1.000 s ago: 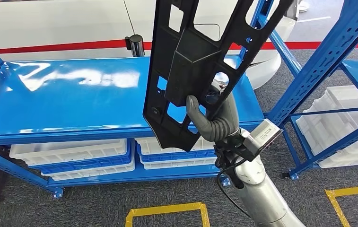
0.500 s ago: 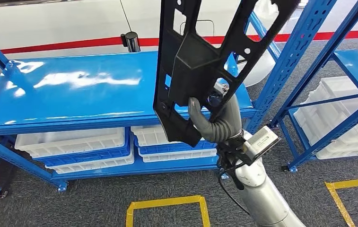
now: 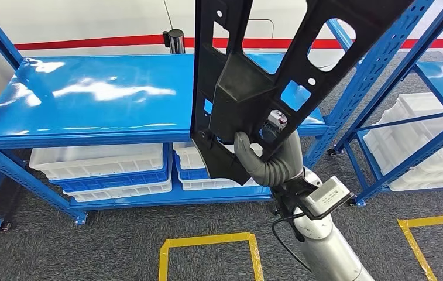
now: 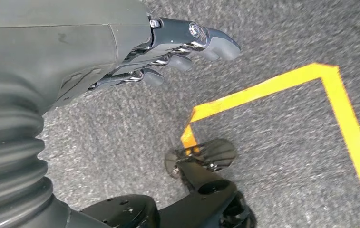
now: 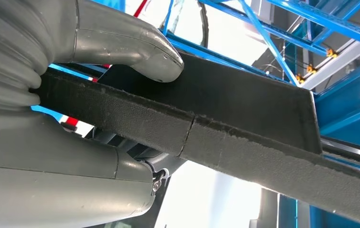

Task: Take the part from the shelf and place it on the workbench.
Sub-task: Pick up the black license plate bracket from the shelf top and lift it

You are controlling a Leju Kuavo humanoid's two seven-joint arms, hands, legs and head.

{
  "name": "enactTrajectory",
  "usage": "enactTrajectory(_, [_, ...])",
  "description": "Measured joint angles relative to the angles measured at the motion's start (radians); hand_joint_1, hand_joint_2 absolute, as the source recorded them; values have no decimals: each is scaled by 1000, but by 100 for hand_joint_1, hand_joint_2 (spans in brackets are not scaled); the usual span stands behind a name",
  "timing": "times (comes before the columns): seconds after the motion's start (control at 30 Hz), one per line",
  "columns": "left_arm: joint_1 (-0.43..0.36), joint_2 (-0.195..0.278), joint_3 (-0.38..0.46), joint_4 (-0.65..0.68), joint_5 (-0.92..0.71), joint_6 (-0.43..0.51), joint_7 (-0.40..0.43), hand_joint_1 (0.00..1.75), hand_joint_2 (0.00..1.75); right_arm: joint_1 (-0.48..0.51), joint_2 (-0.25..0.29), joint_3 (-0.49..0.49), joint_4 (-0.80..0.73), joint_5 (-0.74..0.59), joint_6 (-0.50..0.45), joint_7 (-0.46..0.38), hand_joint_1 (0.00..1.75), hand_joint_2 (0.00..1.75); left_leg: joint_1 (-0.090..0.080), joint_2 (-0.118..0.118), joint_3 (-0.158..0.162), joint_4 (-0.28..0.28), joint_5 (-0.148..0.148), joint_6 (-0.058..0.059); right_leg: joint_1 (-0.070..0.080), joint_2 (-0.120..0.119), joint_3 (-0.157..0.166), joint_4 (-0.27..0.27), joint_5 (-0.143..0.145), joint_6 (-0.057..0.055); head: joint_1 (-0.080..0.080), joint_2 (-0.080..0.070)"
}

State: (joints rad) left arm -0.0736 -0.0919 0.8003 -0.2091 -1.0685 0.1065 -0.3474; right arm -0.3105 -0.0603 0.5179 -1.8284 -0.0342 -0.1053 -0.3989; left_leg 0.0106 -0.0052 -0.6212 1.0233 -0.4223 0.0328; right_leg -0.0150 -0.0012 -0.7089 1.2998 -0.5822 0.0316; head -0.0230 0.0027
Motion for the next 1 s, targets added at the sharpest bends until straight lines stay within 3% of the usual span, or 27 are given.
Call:
enactTrajectory(0.03, [0,0,0,0,0,0,0,0,175,1,-1,-1,0,0,0,0,175,175,-1,0,-10,0,8,-1,0,0,13,-3,3,6,0,0])
enactTrajectory(0.1, [0,0,0,0,0,-2,0,0,175,2,-1,-2,-1,1,0,-1,175,175,-2,0,-26,0,23,-4,3,0,93,-112,39,17,0,0])
enactTrajectory(0.17, [-1,-2,0,0,-1,-3,1,0,175,-1,-1,-3,-4,1,0,-1,175,175,-3,-1,-37,0,37,-12,9,0,188,-253,62,12,-1,0])
enactTrajectory(0.23, [-2,-3,0,0,-2,-4,2,0,175,-5,-1,-6,-6,1,-2,-1,175,175,-4,0,-41,-2,51,-24,16,0,217,-310,67,3,1,0])
enactTrajectory(0.3, [-2,-2,0,0,-3,-5,3,0,175,-8,0,-9,-6,2,-4,-1,175,175,-3,0,-42,-5,61,-36,11,1,204,-313,80,-7,5,0])
enactTrajectory(0.33, [-2,-2,0,0,-3,-5,3,0,175,-9,1,-10,-6,3,-6,-1,175,175,-2,0,-47,2,50,-42,7,0,203,-315,88,-15,4,0])
enactTrajectory(0.4, [-1,-1,0,0,-4,-5,3,0,175,-10,3,-11,-6,5,-11,0,175,175,1,1,-74,74,-20,-50,-2,-1,195,-319,107,-29,1,0])
enactTrajectory(0.47, [0,-1,0,0,-6,-5,4,0,175,-10,6,-12,-6,7,-17,0,175,175,3,1,-112,207,-106,-59,-1,-2,179,-317,121,-34,-1,0])
enactTrajectory(0.5, [0,-1,0,0,-7,-5,3,0,175,-9,6,-12,-6,8,-19,1,175,175,4,1,-121,257,-127,-62,-1,-3,170,-315,126,-32,-1,0])
enactTrajectory(0.53, [0,-1,0,0,-7,-5,3,0,175,-8,6,-12,-6,8,-20,1,175,175,6,1,-113,274,-129,-66,-2,-3,162,-313,131,-30,-1,0])
enactTrajectory(0.57, [-1,-1,0,0,-8,-5,3,0,175,-7,6,-12,-6,8,-20,2,175,175,9,2,-84,247,-113,-68,-3,-3,155,-310,135,-28,-1,0])
enactTrajectory(0.63, [-3,-1,0,0,-8,-5,3,0,175,-7,7,-12,-6,8,-20,3,175,175,15,1,12,117,-77,-73,-4,-3,144,-301,139,-22,-1,0])
enactTrajectory(0.7, [-5,-1,0,0,-8,-5,2,0,175,-8,8,-13,-6,9,-20,4,175,175,14,-3,68,26,-62,-67,0,-3,133,-291,143,-14,-2,0])
enactTrajectory(0.83, [-5,-2,0,0,-8,-5,2,0,175,-10,10,-19,-6,9,-21,5,175,175,8,-4,51,9,-48,-32,2,-2,109,-281,149,9,-1,0])
enactTrajectory(0.9, [-6,-2,0,0,-8,-5,2,0,175,-11,10,-24,-6,9,-21,5,175,175,9,-2,34,4,-31,-11,1,-1,73,-213,102,6,1,0])
enactTrajectory(1.0, [-7,-2,0,0,-8,-5,1,0,175,-9,10,-27,-6,8,-22,6,175,175,4,0,3,5,-9,-1,1,0,4,-25,8,-1,3,0])
